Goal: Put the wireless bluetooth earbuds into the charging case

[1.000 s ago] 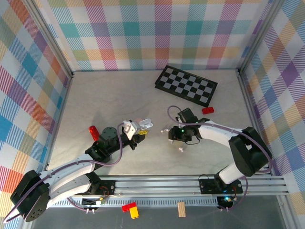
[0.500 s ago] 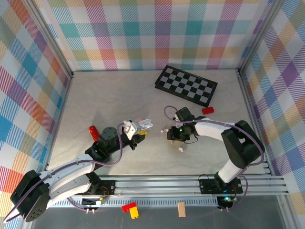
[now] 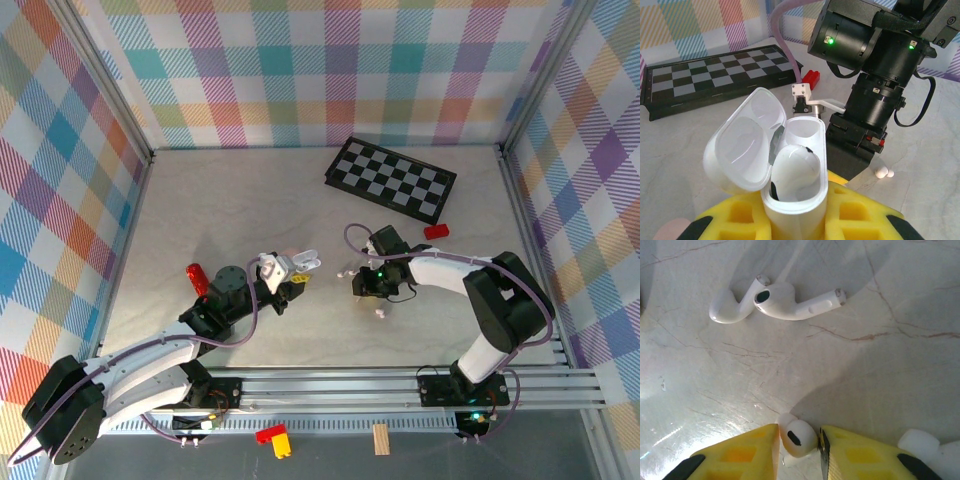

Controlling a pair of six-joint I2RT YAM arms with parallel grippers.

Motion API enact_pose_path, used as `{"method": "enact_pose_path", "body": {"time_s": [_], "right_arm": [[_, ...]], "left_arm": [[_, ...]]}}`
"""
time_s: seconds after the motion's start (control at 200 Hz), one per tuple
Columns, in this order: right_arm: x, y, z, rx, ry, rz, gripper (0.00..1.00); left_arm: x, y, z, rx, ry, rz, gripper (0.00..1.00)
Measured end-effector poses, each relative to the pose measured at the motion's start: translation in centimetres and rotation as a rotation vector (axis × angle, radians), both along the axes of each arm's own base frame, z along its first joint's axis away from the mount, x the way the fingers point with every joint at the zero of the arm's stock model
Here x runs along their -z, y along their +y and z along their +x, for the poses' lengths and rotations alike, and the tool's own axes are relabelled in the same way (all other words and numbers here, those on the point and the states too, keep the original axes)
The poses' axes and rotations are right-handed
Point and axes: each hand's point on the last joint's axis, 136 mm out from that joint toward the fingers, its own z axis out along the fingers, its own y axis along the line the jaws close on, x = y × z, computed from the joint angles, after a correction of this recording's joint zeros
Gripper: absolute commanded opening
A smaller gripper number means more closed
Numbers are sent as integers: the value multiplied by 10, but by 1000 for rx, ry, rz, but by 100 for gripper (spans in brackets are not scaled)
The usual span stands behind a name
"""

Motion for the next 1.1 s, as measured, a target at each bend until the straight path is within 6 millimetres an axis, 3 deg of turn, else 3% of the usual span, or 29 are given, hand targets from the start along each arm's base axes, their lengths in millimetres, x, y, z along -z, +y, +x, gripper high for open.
{"method": "enact_pose_path", "body": {"time_s": [0.23, 0.465, 0.62, 0.82, 0.935, 1.1], "right_arm": [[-1, -1, 1, -7, -24, -24, 21], [-12, -9, 0, -23, -147, -50, 21], [-44, -13, 9, -19, -322, -23, 21], [-106, -11, 18, -40, -588, 49, 20], [-140, -8, 17, -71, -712, 89, 20], [-170, 4, 10, -160, -827, 107, 20]], "left_arm": [[0, 0, 0, 0, 0, 0, 11], [0, 0, 0, 0, 1, 1, 12], [6, -1, 1, 1, 14, 12, 12], [19, -7, -1, 34, 53, 35, 12], [21, -14, -2, 69, 71, 40, 12], [17, -25, -2, 121, 83, 39, 12]]}}
